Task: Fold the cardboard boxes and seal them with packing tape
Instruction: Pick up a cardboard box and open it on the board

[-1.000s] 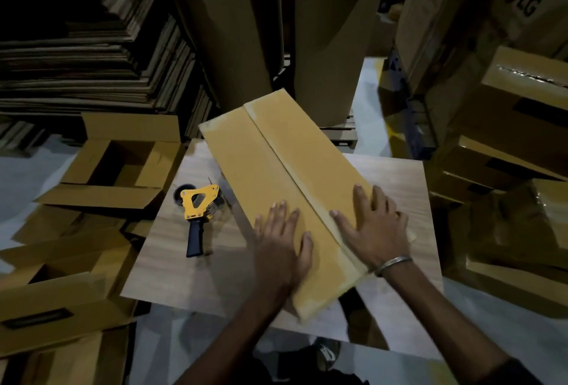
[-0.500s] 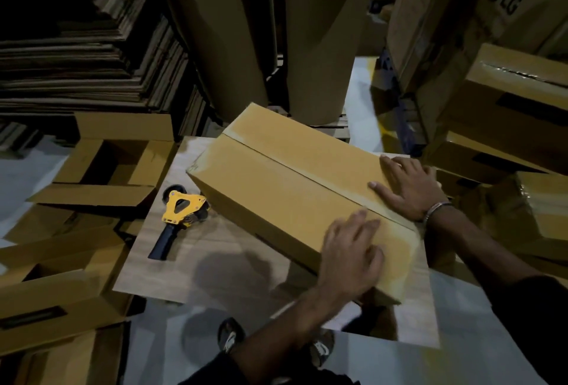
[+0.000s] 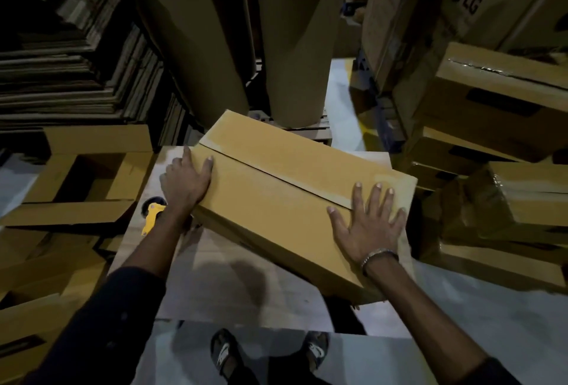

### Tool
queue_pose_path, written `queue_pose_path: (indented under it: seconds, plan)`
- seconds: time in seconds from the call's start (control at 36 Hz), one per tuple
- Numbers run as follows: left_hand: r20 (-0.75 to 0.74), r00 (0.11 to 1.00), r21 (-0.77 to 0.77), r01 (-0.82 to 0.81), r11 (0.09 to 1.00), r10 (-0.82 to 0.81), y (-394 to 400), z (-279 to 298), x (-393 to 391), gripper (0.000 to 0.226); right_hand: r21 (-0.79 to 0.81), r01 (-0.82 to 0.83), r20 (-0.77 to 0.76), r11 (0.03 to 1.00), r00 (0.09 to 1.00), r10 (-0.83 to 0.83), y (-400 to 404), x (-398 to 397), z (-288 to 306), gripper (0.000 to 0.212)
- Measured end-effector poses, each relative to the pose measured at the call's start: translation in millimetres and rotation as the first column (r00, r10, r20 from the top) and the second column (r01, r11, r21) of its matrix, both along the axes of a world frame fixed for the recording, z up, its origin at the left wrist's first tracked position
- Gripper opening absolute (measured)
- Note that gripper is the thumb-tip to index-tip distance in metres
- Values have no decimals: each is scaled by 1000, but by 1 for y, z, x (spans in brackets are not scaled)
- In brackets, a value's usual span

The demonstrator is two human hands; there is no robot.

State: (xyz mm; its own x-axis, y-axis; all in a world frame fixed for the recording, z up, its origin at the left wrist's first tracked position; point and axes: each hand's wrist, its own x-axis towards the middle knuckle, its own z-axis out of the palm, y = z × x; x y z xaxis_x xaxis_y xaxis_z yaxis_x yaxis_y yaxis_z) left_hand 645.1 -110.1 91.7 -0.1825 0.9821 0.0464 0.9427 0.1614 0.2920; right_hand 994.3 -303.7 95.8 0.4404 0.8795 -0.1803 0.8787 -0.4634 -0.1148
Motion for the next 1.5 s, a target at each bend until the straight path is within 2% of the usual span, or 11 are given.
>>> queue_pose_path:
  seconds: [0.28,0.42,0.67,0.78,0.86,0.94,1.11,1.17,1.28,1.39,1.5]
  plan:
    - [30,987,28,-156,987,155,-74,-7,37,83,-71,-172,98,983,979,178,25,76,0,86]
    - [32,969,55,-246,968,245,-109,-10,30,80,-103,-217,92,971,970,226,33,72,0,90]
    - [-21,986,111,-164,980,167,-147,-20,0,78,-81,-299,92,951,947,306,46,67,8,94]
    - [176,983,112,-69,991,49,-152,-27,-27,83,43,-194,-84,980,977,197,44,54,21,98]
    - [369,925,97,-134,986,90,-157,-16,-51,63,166,-106,-193,980,972,138,45,12,35,91]
    - [445,883,92,-209,974,148,-158,-15,-86,54,369,-169,-215,914,941,261,43,-52,49,64]
    - [458,833,-156,-268,951,310,-135,-52,-185,71,671,-261,-285,694,773,567,42,-206,73,29]
    - [472,817,-236,-244,941,330,-124,-66,-213,71,703,-250,-333,665,712,619,38,-262,77,22]
    - [511,789,-401,-133,907,341,-99,-88,-255,49,557,-327,-470,764,634,614,36,-363,49,24]
    - [560,701,-565,-67,822,442,-82,-120,-281,48,182,-330,-612,926,699,370,54,-431,-28,33]
    - [597,539,-726,47,686,594,-80,-130,-286,48,-123,-269,-673,955,730,119,75,-471,-92,27]
